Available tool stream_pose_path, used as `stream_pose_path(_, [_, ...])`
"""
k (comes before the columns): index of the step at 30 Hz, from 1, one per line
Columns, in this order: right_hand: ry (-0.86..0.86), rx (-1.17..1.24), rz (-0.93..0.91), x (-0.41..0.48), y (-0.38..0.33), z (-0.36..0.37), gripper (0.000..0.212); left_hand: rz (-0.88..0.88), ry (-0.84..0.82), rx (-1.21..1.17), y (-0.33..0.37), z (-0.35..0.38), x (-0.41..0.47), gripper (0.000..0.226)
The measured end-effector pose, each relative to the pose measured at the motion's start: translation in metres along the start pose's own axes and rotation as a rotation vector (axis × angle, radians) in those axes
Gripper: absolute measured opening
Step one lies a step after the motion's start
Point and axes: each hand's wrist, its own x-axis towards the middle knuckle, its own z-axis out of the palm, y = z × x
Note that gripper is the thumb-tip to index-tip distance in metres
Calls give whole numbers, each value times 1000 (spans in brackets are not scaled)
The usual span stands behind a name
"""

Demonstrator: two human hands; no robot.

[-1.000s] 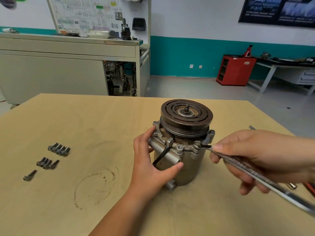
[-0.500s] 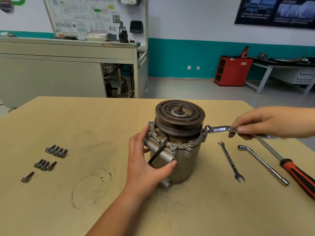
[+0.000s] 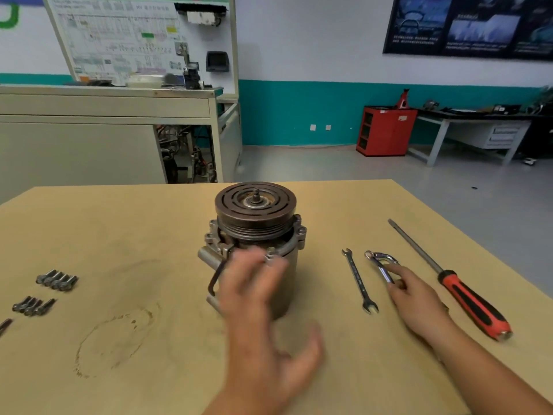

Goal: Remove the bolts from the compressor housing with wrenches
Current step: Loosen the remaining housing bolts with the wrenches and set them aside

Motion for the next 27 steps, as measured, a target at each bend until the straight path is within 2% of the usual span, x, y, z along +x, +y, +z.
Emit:
stream_pose_path(1, [-3,-33,-11,3,1,3,36,-10,-234,146,22,14,-4,34])
stream_pose_path(2, [-12,-70,-26,5,2,5,40,116,-350,230,39,31,-15,34])
stream_pose_path(3, [-27,-108,-40,8,3,7,43,273,-468,168,48,50,-29,22])
stream_pose_path(4, [-47,-145,-40,10,4,9,45,406,-564,163,54,66,-45,31])
stream_pose_path(6, [-93,-215,6,15,5,10,47,424,-656,117,60,85,-66,44])
stream_pose_path(8, [-142,-255,47,18,4,5,46,297,-770,43,65,93,-58,49])
stream_pose_path(10, [-162,-231,48,16,-2,-2,46,271,-679,-8,64,88,-47,49])
stream_pose_path(13, [-26,27,-93,0,-25,-11,39,191,-552,-204,50,61,-37,40])
stream_pose_path(15, [-33,281,-255,-21,-55,-11,25,110,-330,-318,37,32,-28,30])
stream_pose_path(17, [-147,456,-391,-46,-89,-4,26,77,-60,-335,20,3,-22,22])
stream_pose_path(19, [-212,536,-480,-63,-117,9,25,61,92,-259,5,-20,-14,21])
stream_pose_path(21, [-206,558,-492,-69,-138,24,21,40,114,-151,-5,-38,-6,25])
stream_pose_path(24, [-136,510,-481,-65,-151,38,18,-38,4,-25,-9,-47,0,38])
stream_pose_path(27, [-73,414,-528,-62,-156,38,16,-45,-76,13,-6,-49,2,47])
